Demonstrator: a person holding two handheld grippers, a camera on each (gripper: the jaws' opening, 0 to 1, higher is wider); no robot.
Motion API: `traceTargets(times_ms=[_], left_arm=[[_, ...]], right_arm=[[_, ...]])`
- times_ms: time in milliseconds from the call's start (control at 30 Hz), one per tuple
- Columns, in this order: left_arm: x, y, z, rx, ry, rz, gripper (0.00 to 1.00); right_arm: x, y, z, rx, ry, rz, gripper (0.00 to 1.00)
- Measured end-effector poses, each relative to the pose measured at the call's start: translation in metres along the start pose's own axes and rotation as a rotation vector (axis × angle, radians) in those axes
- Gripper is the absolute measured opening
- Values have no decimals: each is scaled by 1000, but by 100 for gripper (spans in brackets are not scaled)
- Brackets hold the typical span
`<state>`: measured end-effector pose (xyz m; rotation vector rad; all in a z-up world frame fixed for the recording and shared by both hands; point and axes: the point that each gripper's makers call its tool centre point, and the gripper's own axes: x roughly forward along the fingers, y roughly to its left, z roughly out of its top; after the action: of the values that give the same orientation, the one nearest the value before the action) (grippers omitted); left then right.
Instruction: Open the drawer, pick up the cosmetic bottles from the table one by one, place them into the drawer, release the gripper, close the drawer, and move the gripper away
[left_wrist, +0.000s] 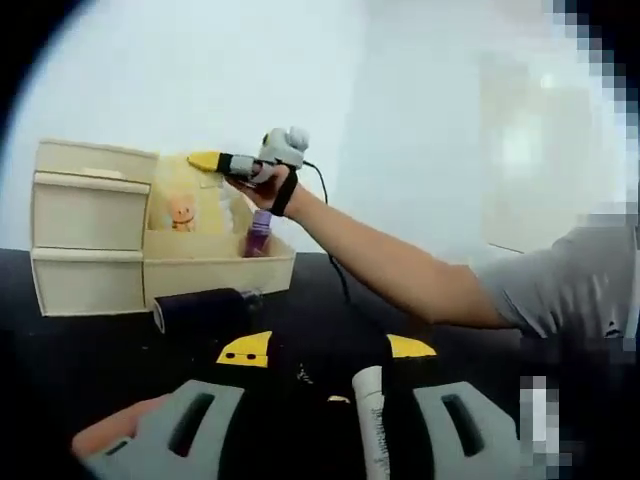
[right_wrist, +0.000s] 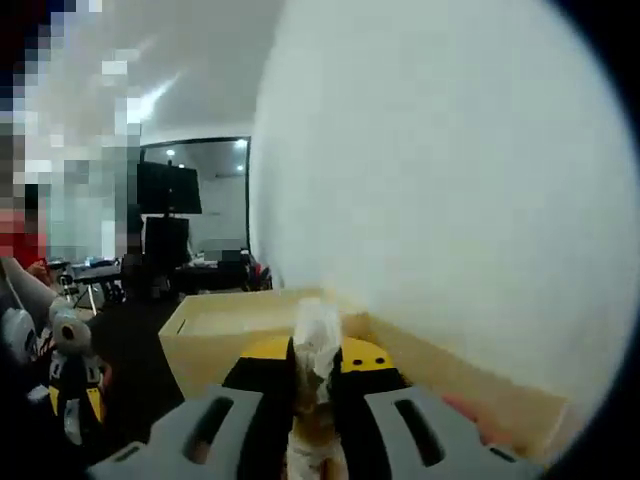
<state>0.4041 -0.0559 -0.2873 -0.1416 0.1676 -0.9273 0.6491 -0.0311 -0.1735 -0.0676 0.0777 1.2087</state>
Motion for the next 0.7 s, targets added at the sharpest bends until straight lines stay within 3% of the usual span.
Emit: traceTargets(times_ms=[233, 300, 400, 467, 700], left_arm=[[0, 1, -1, 6, 7, 5, 37], [1, 0, -2, 12, 16, 7, 37], [2, 0, -6, 21, 35, 10, 37], [3, 0, -8, 24, 49, 11, 37], [0, 1, -6, 23, 43, 21, 37]], right_arm=[[-12, 3, 9, -132, 170, -72, 15], [-16, 2, 4, -207, 278, -96, 15], [-21, -16, 3, -304, 443, -141, 15], [-20, -19, -1, -332, 528, -155, 15], [-15, -43, -11, -555, 835, -268, 17]])
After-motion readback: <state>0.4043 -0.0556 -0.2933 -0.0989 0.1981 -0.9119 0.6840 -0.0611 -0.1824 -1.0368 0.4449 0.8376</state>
